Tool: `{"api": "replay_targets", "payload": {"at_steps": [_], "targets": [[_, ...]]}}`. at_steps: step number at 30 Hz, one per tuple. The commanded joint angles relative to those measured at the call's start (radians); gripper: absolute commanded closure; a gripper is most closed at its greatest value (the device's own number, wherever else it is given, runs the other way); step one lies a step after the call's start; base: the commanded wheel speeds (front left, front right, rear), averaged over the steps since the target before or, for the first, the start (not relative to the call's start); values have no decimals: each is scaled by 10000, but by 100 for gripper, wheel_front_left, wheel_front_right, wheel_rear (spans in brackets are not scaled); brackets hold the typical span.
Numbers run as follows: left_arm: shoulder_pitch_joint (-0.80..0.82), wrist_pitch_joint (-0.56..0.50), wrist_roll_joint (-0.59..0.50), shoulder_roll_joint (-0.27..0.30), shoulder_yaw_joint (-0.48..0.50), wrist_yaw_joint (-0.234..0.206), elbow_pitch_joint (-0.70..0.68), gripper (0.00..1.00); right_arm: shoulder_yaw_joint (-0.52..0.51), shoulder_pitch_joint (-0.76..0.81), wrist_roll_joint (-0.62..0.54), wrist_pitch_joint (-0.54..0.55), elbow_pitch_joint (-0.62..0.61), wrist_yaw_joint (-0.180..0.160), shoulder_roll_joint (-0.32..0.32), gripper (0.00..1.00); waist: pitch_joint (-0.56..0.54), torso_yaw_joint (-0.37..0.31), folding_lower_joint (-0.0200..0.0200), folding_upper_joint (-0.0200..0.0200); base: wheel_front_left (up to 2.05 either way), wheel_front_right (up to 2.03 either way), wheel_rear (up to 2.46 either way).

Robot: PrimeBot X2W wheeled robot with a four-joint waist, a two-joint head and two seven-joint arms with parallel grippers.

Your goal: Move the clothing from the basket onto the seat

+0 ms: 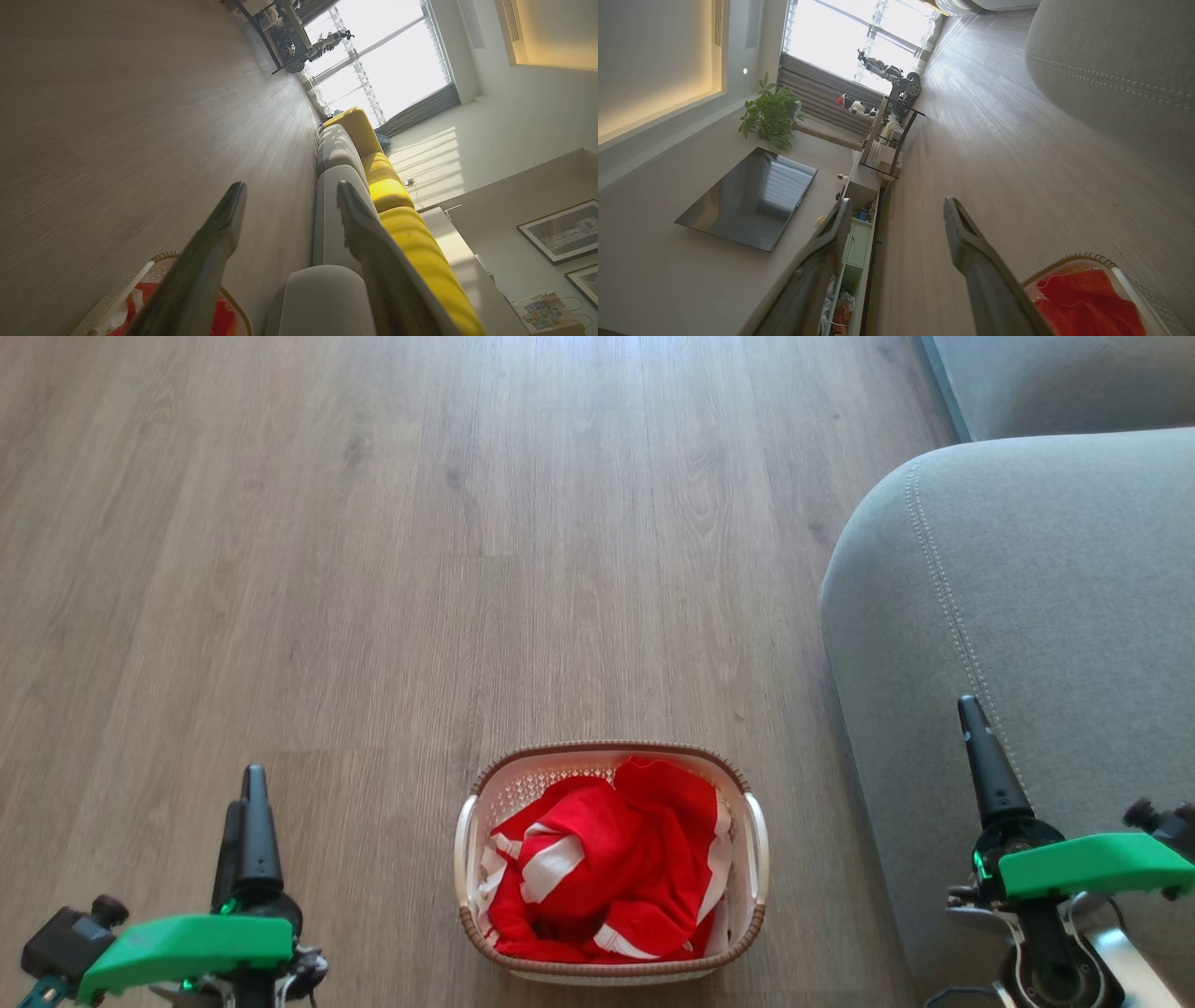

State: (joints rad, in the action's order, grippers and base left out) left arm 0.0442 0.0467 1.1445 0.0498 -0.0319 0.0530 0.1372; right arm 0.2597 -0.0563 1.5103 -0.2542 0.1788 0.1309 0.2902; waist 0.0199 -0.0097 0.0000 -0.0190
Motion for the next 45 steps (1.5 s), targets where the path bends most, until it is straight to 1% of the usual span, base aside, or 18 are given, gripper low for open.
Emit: {"api": "replay_targets", "payload": {"at_steps": [1,6,10,21,45], "targets": [[355,99,-324,84,85,91,-429,0,-130,-469,-378,-36,-345,-1,130,0,-2,-7,0,0,0,0,0],[343,234,-1533,79,36,127,-475,0,-338,-451,-1710,-39,-249,-1,73,0,-17,-38,0,0,0,0,0],[339,343,-2440,76,-17,49,-541,0,-514,-457,-2766,-41,-161,-1,-32,0,-25,-62,0,0,0,0,0],[293,668,-4192,122,-201,54,-568,0,-902,-450,-4949,-48,83,-1,-294,0,-8,-83,0,0,0,0,0],[329,1292,-7109,125,-399,182,-643,0,-1342,-527,-8297,-60,387,-1,-580,0,-27,-102,0,0,0,0,0]]}}
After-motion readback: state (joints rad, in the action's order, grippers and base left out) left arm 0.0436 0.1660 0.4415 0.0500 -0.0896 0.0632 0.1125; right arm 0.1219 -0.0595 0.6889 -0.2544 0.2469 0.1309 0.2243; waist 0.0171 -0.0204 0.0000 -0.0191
